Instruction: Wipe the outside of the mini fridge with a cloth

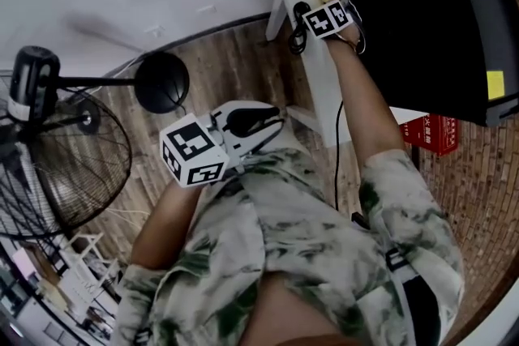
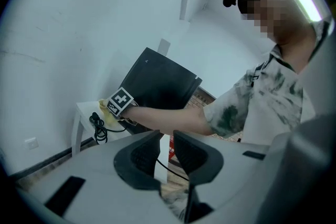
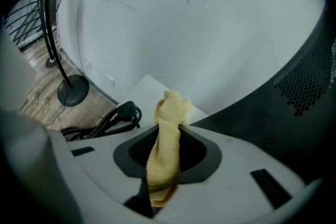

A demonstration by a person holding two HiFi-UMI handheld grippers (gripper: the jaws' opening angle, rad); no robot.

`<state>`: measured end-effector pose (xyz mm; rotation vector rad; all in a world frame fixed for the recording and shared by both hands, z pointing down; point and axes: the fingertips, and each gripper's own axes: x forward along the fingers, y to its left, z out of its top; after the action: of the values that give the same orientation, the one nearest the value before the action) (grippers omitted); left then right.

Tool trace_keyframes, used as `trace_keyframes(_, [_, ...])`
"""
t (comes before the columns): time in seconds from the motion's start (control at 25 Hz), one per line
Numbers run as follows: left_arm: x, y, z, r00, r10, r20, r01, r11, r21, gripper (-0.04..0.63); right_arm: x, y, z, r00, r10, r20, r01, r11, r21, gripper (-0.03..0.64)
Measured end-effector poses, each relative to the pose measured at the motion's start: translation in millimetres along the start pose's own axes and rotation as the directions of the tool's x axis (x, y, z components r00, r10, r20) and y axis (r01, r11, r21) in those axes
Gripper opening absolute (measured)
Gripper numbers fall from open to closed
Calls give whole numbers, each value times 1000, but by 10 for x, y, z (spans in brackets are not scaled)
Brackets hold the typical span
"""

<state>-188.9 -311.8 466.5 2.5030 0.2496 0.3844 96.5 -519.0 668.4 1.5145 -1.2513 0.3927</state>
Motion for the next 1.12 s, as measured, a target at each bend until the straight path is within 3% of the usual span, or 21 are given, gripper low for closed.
trace_keyframes(0.24, [253, -84, 15, 999, 39, 17, -39, 999, -23, 71, -326, 26, 68, 983, 70, 167, -94, 986, 135, 100])
trace_keyframes(0.44, [381, -281, -56, 999, 45, 17, -45, 999, -2, 71, -752, 164, -56, 945, 130, 300, -195, 960, 198, 100])
trace_keyframes(0.6, [437, -493, -116, 999, 31, 8, -31, 999, 33, 71, -1155, 417, -262, 898, 209, 387, -309, 926, 216, 100])
trace_keyframes(0.84, [447, -815, -251, 999, 20, 25, -23, 993, 115, 71, -1820, 777, -750, 796, 322, 513, -471, 861, 190, 100])
trace_keyframes(1.12, [239, -1515, -554, 997, 16, 75, -28, 987, 158, 71, -2881, 1198, -1510, 710, 393, 584, -592, 782, 194, 98])
